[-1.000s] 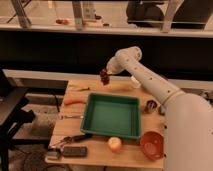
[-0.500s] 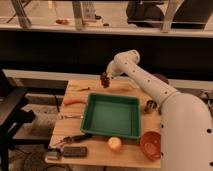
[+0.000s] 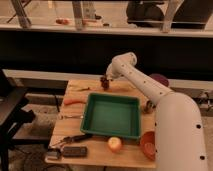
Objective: Place grapes in table surface
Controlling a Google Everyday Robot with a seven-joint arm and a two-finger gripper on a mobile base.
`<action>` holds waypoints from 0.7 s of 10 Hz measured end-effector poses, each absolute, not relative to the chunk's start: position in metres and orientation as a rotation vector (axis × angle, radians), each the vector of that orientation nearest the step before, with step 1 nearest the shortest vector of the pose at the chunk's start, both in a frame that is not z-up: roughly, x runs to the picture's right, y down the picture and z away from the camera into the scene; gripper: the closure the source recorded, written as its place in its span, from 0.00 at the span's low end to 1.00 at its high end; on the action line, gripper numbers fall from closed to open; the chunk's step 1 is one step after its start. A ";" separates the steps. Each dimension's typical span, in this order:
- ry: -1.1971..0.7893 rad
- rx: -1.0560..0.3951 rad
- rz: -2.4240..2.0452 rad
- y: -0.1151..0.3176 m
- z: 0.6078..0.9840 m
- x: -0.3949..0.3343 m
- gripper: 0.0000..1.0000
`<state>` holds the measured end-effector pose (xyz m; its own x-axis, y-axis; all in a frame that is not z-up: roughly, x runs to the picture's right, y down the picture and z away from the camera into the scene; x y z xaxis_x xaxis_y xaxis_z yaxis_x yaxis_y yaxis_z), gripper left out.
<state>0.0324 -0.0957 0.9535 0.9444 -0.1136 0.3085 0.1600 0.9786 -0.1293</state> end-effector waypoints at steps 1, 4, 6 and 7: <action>-0.300 -0.158 -0.143 -0.095 0.956 0.033 0.65; -0.284 -0.165 -0.144 -0.091 0.958 0.036 0.36; -0.279 -0.168 -0.146 -0.089 0.956 0.033 0.21; -0.273 -0.171 -0.147 -0.088 0.955 0.034 0.20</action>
<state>0.0335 -0.0881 0.9551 0.9523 -0.1208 0.2801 0.1670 0.9749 -0.1475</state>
